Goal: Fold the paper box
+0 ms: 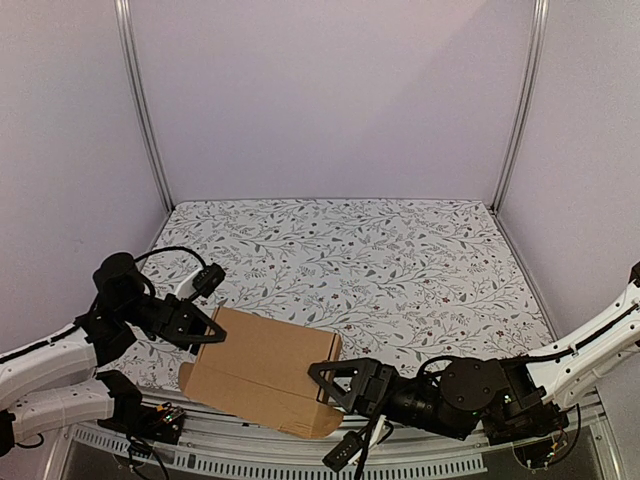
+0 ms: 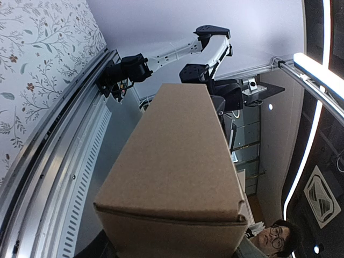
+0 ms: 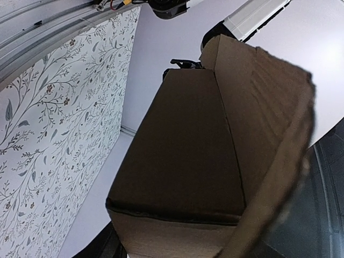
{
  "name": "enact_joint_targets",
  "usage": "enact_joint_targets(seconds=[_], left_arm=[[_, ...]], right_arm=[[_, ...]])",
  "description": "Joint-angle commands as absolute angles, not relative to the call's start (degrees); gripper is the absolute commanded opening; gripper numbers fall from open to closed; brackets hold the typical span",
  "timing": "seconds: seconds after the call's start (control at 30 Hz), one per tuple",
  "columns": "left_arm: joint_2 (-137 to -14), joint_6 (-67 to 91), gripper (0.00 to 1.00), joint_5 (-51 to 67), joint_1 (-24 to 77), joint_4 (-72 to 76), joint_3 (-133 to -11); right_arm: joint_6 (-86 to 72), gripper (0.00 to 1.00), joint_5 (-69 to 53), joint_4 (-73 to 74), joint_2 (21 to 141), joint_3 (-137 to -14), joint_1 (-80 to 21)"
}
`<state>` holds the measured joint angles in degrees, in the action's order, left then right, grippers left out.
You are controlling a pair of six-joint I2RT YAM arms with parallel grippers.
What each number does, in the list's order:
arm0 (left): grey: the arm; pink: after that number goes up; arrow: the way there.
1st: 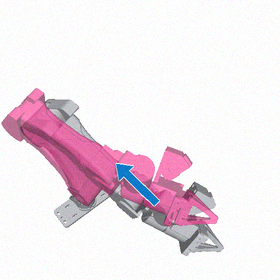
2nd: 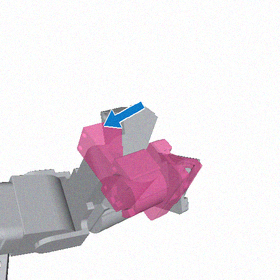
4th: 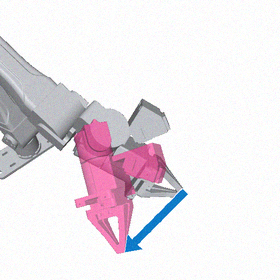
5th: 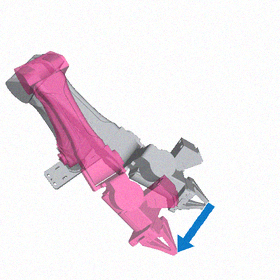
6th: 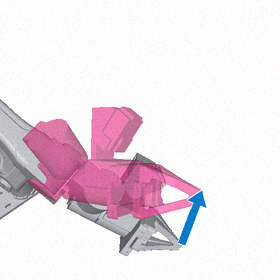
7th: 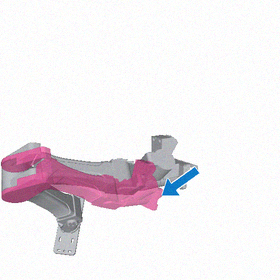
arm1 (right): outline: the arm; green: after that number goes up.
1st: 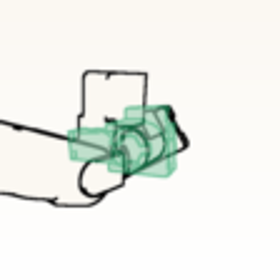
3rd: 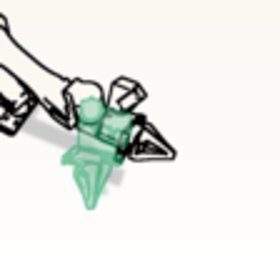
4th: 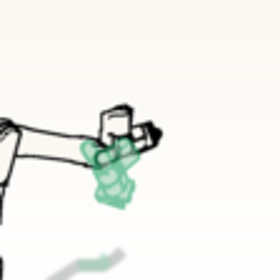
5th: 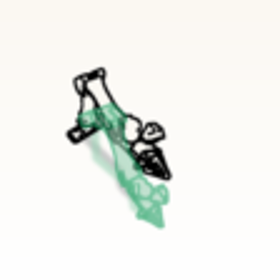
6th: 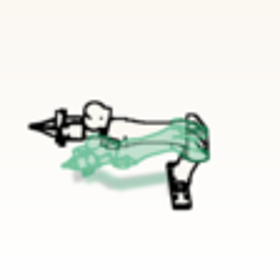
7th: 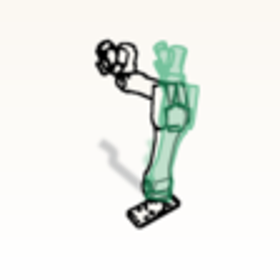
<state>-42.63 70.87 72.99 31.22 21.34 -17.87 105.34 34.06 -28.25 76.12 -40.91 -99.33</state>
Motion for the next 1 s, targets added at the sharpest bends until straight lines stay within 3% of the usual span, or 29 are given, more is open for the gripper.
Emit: enact_joint_targets(seconds=[0.0, 0.2, 0.43, 0.5, 0.7, 0.97], left_arm=[[-42.11, 68.61, 0.04, 72.85, 32.02, 18.15, -19.28], [-42.18, 66.18, 0.11, 72.28, 32.00, 14.59, -20.08], [-42.02, 58.07, 0.52, 69.42, 31.99, 2.94, -23.58], [-41.93, 53.00, 0.58, 66.99, 31.78, -5.79, -26.04], [-42.62, 46.59, 0.67, 58.46, 31.29, -15.81, -31.02], [-44.88, 37.61, 0.68, 40.26, 31.20, -30.14, -41.65]], right_arm=[[104.86, 0.56, 34.83, -29.03, 75.62, -42.64, -99.16], [103.87, 0.41, 35.56, -29.03, 75.85, -42.52, -99.27], [98.34, 0.37, 36.86, -29.16, 75.51, -42.16, -99.46], [95.59, 0.37, 37.46, -27.83, 75.12, -41.89, -99.46], [82.28, 0.34, 39.11, -20.72, 72.20, -40.72, -99.37], [59.24, 0.34, 37.46, -9.43, 65.57, -38.90, -98.04]])
